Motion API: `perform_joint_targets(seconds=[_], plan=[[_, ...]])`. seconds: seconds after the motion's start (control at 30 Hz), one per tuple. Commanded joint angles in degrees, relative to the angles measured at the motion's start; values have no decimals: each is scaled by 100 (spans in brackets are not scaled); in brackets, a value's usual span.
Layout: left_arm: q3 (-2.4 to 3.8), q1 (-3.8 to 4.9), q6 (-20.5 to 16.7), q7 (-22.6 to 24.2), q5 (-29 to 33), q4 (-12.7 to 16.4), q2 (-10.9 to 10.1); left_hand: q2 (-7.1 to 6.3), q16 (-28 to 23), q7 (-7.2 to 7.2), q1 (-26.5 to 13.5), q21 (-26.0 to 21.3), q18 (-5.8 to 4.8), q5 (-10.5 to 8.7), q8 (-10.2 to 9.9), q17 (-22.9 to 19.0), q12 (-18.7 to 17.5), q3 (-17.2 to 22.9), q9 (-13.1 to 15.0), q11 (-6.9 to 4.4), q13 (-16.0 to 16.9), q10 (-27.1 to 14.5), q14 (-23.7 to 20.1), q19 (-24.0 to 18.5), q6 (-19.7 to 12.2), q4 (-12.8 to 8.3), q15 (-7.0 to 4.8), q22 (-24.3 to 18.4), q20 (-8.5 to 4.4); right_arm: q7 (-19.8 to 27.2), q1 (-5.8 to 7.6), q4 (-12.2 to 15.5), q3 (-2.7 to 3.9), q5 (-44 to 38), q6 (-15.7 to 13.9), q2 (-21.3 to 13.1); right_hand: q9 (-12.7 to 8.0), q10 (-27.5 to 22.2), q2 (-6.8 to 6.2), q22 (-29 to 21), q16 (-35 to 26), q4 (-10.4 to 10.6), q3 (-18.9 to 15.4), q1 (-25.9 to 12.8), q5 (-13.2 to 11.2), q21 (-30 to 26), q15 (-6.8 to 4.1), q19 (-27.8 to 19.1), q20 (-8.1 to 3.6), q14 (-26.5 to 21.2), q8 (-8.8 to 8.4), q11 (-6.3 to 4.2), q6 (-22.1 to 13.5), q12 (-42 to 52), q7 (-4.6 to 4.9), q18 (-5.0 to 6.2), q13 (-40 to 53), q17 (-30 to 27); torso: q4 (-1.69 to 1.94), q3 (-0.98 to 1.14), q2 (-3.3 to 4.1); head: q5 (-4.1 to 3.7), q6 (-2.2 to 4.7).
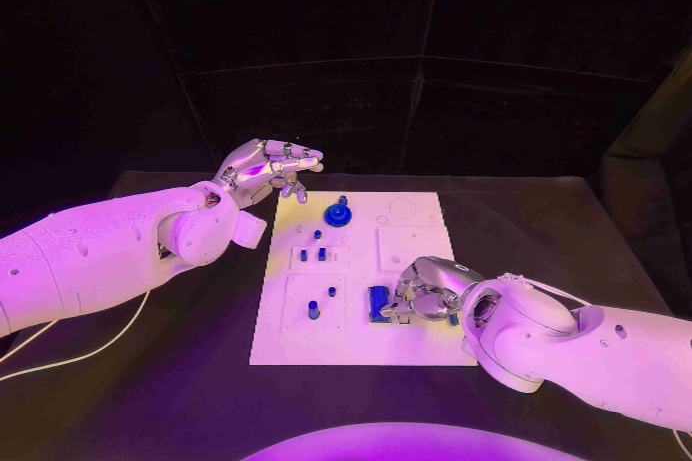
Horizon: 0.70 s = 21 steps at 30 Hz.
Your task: Assemble the parts on the task board
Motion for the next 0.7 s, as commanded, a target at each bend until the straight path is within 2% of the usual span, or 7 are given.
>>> perform_joint_targets(seconds=[0.03,0.13,0.3,0.37,0.5,0.7], plan=[[1,5,71,20,-19,16,-11,34,-35,22,-6,-27,76,23,-27,-4,34,-32,5,-2,3,-51,-45,-12,-17,0,-8,-5,40,213,5,55,-2,47,-64,-75,-7,7,-129,-19,-35,77,-125,-205,147,-26,16,-23,-6,425,0,15,-80,-34,40,-108,-104,600,-4,1,1,0,8],[1,5,70,19,-19,21,-21,34,-35,22,-6,-27,76,23,-27,-4,34,-32,5,-2,3,-51,-45,-12,-17,0,-8,-5,40,523,5,168,-2,189,-243,-254,-23,-6,-156,-44,-49,106,-172,-260,254,-43,33,-35,10,421,-46,37,-155,-55,66,-103,-114,578,-3,0,-9,-19,17],[1,6,60,21,-19,27,-39,34,-35,22,-6,-27,76,23,-27,-4,34,-32,5,-2,3,-51,-45,-12,-17,0,-8,-5,40,827,10,402,0,302,-424,-725,-60,-19,-110,-47,-52,60,-146,-167,473,-48,65,-39,38,421,-141,75,-265,-67,112,-101,-113,578,-10,-3,-15,-71,34],[0,6,59,21,-19,30,-42,34,-35,22,-6,-27,76,23,-27,-4,34,-32,5,-2,3,-51,-45,-12,-17,0,-8,-5,40,880,14,459,1,264,-473,-941,-83,-28,-98,-52,-54,44,-140,-140,505,-52,77,-42,49,421,-194,92,-315,-79,136,-101,-119,577,-10,-11,-22,-110,37],[0,5,66,24,-19,35,-38,36,-35,21,-3,-30,76,23,-27,-6,36,-36,5,-2,3,-52,-46,-11,-17,-1,-8,-7,40,937,21,483,2,26,-538,-1247,-144,-33,-77,-56,-60,23,-136,-102,564,-56,115,-45,78,419,-336,141,-438,-84,196,-100,-116,570,-22,-13,-31,-182,53],[-1,5,83,23,-19,40,-22,36,-35,21,-3,-30,76,23,-27,-6,36,-36,5,-2,3,-52,-46,-11,-17,-1,-8,-7,40,899,25,504,2,-264,-536,-1584,-159,-27,-77,-46,-57,23,-142,-98,567,-52,125,-42,89,420,-371,153,-455,-73,209,-102,-104,577,-29,-13,-32,-289,64]])
